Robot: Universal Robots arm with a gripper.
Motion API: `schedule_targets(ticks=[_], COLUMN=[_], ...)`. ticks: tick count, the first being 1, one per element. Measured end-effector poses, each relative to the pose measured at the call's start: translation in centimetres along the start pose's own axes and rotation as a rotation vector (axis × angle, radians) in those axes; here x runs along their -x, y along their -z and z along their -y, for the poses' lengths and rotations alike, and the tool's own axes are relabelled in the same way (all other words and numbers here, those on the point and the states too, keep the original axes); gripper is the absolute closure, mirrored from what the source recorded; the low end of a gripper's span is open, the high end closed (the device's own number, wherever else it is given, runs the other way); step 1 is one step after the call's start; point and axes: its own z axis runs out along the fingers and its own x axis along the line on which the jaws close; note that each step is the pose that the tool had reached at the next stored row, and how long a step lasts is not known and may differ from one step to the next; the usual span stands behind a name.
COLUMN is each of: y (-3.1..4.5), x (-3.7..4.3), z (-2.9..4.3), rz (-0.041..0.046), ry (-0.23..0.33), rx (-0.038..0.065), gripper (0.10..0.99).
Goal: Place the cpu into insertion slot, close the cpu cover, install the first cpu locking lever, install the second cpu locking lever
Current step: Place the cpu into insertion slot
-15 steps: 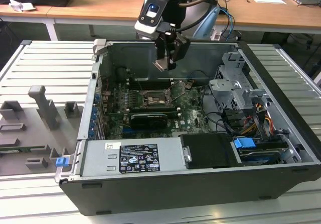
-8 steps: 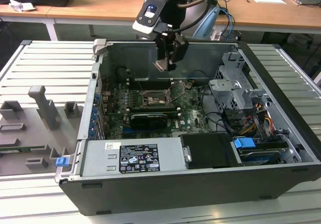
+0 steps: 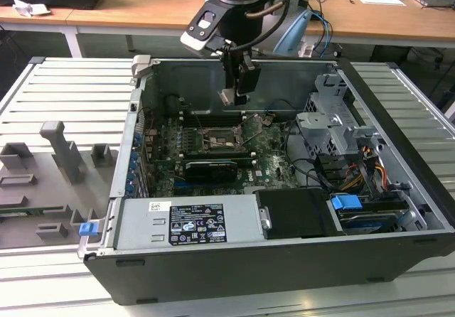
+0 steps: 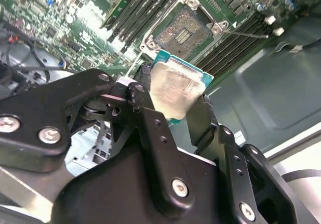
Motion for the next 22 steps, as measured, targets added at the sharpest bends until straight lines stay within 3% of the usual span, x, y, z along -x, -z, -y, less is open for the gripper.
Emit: schedule_targets(ticks=[5, 11, 13, 18, 22], y=[-0.93, -1.75, -2.08, -3.43, -4.11], x=[0.02, 0.01, -0.06, -0.33, -0.35], z=[0.07, 0.18, 0.42, 1.83, 1.89], rz=[0.0093, 0.0170, 0.0173, 0.0170, 0.0169], ry=[-0.125, -0.228, -0.232, -0.226, -0.226], rx=[0.002, 0.005, 0.005, 0.005, 0.005], gripper=[0.561, 0.561, 0.561, 0.561, 0.561])
